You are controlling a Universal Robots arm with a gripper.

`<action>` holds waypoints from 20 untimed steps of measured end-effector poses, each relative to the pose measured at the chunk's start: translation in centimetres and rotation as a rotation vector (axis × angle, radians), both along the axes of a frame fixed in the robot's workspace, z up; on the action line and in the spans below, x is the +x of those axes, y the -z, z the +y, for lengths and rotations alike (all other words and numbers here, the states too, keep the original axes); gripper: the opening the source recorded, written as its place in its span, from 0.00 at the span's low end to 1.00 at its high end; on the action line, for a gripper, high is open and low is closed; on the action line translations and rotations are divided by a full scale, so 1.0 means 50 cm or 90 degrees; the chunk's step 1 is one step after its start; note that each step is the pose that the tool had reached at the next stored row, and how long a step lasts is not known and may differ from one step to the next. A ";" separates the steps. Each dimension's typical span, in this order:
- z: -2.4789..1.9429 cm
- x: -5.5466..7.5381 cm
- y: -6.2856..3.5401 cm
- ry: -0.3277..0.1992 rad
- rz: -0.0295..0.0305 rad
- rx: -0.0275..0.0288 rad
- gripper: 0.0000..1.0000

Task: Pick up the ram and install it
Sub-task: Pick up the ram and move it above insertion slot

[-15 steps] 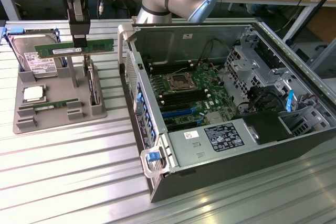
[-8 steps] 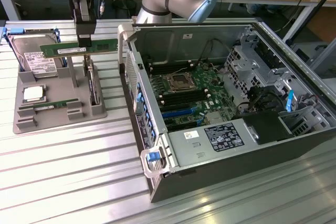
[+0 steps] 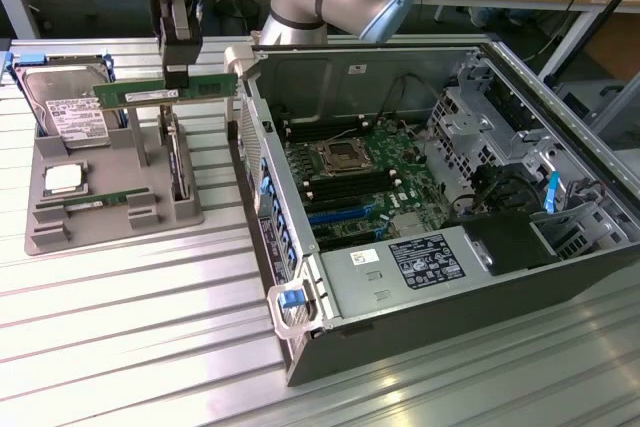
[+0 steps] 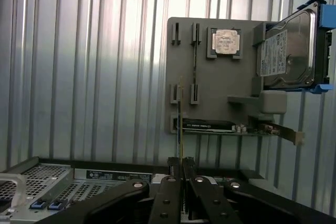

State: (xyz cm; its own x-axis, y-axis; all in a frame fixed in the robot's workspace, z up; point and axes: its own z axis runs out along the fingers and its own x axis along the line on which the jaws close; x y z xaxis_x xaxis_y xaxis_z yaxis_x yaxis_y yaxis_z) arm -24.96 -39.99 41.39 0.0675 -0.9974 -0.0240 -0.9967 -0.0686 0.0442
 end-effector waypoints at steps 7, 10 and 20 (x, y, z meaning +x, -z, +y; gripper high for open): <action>0.0000 0.026 0.000 0.000 0.0000 0.0000 0.12; 0.0000 0.038 0.000 0.000 0.0000 0.0000 0.12; 0.0000 0.076 0.000 0.000 0.0000 0.0000 0.12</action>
